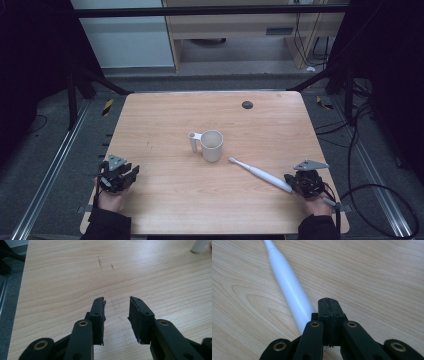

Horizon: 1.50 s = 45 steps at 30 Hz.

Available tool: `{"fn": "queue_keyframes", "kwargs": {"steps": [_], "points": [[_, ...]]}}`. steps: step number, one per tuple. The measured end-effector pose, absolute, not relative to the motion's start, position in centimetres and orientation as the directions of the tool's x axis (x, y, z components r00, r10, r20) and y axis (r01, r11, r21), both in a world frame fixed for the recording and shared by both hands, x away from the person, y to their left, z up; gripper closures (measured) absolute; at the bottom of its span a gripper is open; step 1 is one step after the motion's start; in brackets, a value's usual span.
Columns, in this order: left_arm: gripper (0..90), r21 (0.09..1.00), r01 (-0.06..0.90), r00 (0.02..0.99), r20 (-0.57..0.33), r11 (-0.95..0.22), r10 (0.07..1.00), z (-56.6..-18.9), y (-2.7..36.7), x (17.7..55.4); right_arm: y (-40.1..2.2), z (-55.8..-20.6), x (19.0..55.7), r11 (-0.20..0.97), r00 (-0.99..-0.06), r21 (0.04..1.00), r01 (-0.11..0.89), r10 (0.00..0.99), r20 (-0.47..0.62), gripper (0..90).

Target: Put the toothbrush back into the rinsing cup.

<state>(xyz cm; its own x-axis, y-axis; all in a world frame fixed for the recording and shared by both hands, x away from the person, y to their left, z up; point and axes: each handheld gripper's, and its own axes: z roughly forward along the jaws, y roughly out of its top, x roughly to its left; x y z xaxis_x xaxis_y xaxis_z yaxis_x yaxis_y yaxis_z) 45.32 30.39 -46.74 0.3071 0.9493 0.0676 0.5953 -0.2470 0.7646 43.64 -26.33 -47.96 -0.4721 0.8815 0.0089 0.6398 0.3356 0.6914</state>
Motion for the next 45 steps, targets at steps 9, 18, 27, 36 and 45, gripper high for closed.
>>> {"fn": "queue_keyframes", "kwargs": {"steps": [9,18,27,36,45], "points": [[64.3,0.765,0.595,0.307,0.068,-0.247,0.949,-46.7,30.4,45.3,-26.1,-47.8,43.0,0.338,-0.481,0.693,0.637,0.876,0.015,90.0],[64.4,0.765,0.595,0.307,0.068,-0.247,0.949,-46.7,30.4,45.3,-25.9,-47.9,42.5,0.342,-0.491,0.69,0.638,0.871,0.021,90.0],[64.3,0.765,0.595,0.308,0.068,-0.248,0.949,-46.7,30.4,45.3,-25.6,-48.0,42.0,0.347,-0.501,0.689,0.637,0.865,0.028,90.0],[64.3,0.765,0.595,0.308,0.069,-0.248,0.949,-46.7,30.4,45.3,-25.2,-48.0,41.9,0.35,-0.507,0.687,0.637,0.861,0.031,90.0],[63.2,0.763,0.597,0.306,0.069,-0.248,0.95,-46.7,30.3,45.4,-25.4,-47.6,42.1,0.339,-0.493,0.694,0.635,0.87,0.026,88.0]]}}
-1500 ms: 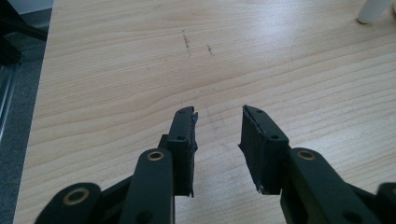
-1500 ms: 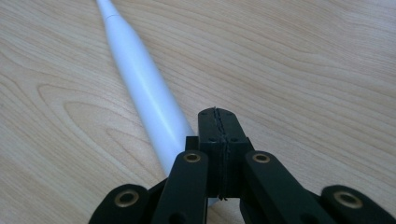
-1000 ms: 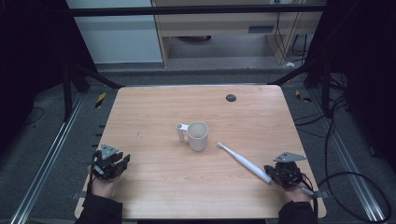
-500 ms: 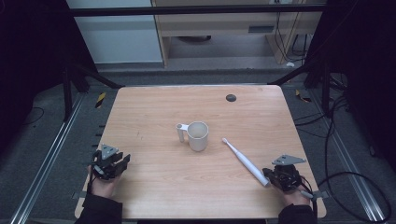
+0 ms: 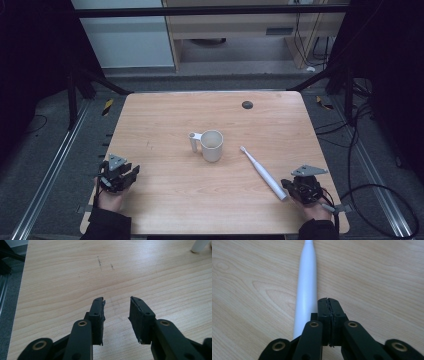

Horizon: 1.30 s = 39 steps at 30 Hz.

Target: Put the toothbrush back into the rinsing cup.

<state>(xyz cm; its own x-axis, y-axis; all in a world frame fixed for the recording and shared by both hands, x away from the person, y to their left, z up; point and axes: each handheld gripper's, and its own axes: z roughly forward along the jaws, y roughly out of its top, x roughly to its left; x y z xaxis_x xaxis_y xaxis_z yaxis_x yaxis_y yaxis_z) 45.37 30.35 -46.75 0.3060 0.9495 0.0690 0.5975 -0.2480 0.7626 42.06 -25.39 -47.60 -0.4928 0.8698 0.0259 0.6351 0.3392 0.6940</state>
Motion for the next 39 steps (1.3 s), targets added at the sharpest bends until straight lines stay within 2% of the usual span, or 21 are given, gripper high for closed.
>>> {"fn": "queue_keyframes", "kwargs": {"steps": [9,22,28,39], "points": [[60.9,0.76,0.601,0.303,0.072,-0.249,0.95,-46.8,30.3,45.5,-25.4,-45.5,42.6,0.305,-0.467,0.731,0.61,0.884,0.021,77.6],[57.4,0.755,0.606,0.293,0.08,-0.25,0.953,-47.0,30.3,45.6,-24.2,-42.1,44.0,0.292,-0.46,0.755,0.588,0.888,0.015,53.1],[56.2,0.755,0.605,0.294,0.083,-0.253,0.952,-47.0,30.3,45.6,-23.1,-40.6,45.1,0.303,-0.471,0.743,0.597,0.882,0.019,47.2],[52.6,0.752,0.61,0.288,0.085,-0.251,0.954,-47.1,30.4,45.7,-21.0,-39.1,47.3,0.36,-0.491,0.711,0.604,0.871,-0.024,43.7]]}}
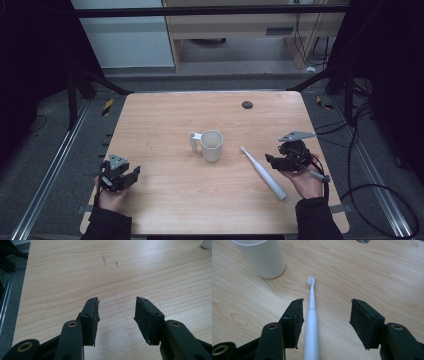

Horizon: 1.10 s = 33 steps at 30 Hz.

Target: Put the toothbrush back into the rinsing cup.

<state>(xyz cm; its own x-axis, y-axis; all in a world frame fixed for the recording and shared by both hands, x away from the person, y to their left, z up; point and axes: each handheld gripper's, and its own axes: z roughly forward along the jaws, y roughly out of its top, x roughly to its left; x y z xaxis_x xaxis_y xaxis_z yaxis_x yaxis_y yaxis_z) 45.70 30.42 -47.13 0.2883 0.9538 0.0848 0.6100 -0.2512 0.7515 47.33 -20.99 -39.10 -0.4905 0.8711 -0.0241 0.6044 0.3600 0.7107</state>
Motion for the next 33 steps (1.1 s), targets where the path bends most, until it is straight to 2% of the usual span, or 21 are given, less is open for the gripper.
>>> {"fn": "queue_keyframes", "kwargs": {"steps": [14,33], "points": [[51.1,0.744,0.616,0.293,0.088,-0.258,0.952,-47.2,30.3,45.8,-18.9,-40.1,50.2,0.431,-0.52,0.61,0.665,0.853,-0.037,43.4],[50.1,0.738,0.621,0.296,0.092,-0.265,0.951,-47.3,30.3,45.9,-17.8,-42.3,51.7,0.48,-0.538,0.503,0.719,0.842,-0.034,45.5]]}}
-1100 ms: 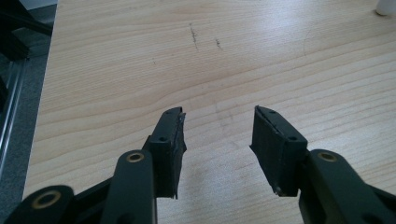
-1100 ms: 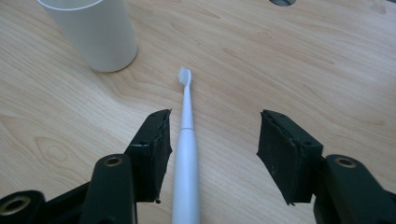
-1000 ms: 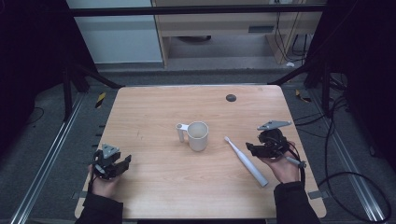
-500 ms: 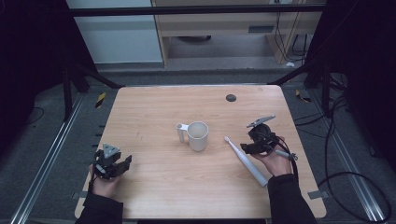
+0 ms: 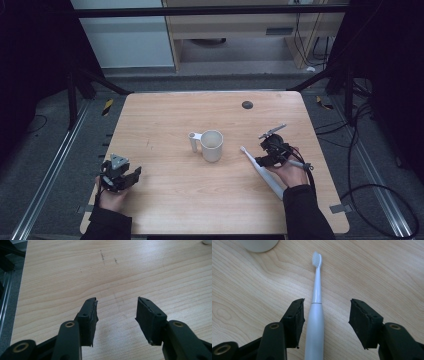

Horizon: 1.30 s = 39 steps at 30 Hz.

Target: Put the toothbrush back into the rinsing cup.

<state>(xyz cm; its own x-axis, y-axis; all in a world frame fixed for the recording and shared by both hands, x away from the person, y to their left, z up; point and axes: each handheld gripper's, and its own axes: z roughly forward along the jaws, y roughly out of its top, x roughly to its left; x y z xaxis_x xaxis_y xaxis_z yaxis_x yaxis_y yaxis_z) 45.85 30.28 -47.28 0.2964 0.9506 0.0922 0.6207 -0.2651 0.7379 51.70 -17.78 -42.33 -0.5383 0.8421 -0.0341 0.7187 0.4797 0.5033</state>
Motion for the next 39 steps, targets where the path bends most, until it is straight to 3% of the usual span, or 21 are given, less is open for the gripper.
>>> {"fn": "queue_keyframes", "kwargs": {"steps": [39], "points": [[50.3,0.735,0.623,0.299,0.094,-0.268,0.95,-47.3,30.2,45.9,-16.6,-45.8,52.6,0.518,-0.555,0.361,0.775,0.832,-0.003,55.1]]}}
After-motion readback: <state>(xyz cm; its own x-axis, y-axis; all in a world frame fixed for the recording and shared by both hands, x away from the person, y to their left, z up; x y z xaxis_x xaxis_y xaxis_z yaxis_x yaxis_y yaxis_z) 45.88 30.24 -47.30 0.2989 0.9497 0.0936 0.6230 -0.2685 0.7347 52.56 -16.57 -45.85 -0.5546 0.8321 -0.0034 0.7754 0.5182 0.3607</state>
